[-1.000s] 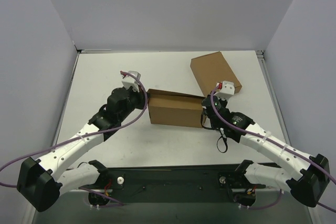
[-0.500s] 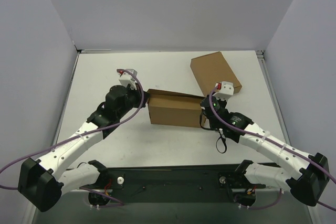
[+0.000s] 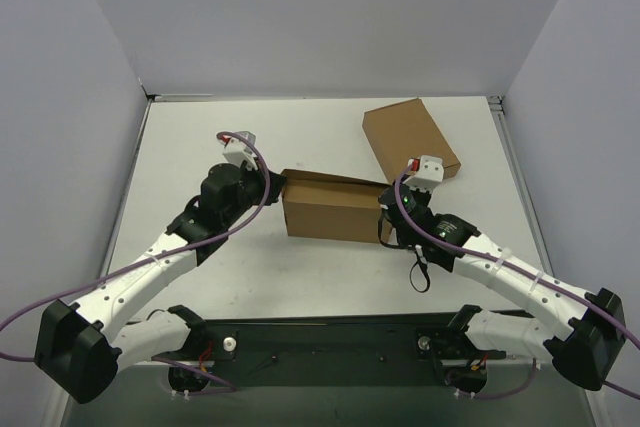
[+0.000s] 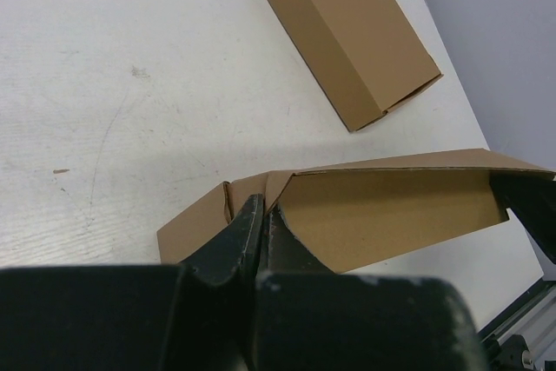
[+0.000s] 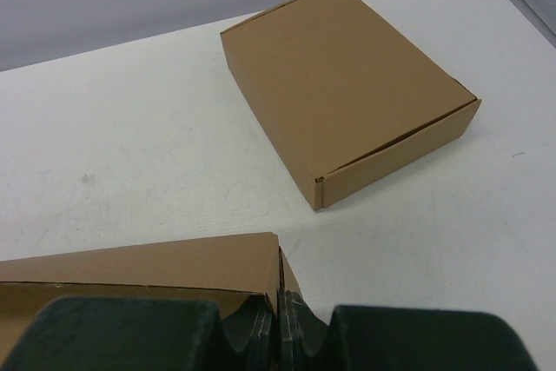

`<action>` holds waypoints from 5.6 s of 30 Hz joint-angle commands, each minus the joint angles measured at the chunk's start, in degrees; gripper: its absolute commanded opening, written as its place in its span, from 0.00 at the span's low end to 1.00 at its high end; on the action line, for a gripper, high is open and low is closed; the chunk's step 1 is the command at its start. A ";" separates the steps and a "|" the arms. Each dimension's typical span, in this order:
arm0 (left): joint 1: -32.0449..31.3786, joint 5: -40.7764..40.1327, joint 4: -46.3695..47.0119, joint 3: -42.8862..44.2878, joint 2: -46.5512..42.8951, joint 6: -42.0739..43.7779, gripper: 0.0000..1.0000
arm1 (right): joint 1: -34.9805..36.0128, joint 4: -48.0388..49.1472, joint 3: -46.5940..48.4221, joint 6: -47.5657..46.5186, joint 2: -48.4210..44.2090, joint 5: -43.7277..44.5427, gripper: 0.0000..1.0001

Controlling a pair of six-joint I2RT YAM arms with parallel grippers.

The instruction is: Fold the paper box

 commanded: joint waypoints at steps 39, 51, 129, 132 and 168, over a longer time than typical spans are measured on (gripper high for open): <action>-5.09 -6.10 -7.12 -9.17 -6.28 12.61 0.19 | 0.92 -15.80 -5.21 0.86 5.07 -7.25 0.00; -5.62 -3.02 -12.30 1.29 -5.92 22.73 0.59 | 0.92 -16.24 -4.86 0.68 4.45 -7.07 0.00; -6.41 -6.80 -15.04 15.10 8.84 19.48 0.00 | 1.01 -15.19 -5.21 -0.64 6.21 -8.48 0.00; -6.41 -6.36 -14.25 15.01 8.84 18.69 0.00 | 1.01 -15.19 -5.13 -0.73 6.30 -8.39 0.00; -7.38 -6.00 -11.08 10.25 5.14 20.44 0.29 | 1.01 -14.57 -5.39 -0.99 5.51 -8.66 0.00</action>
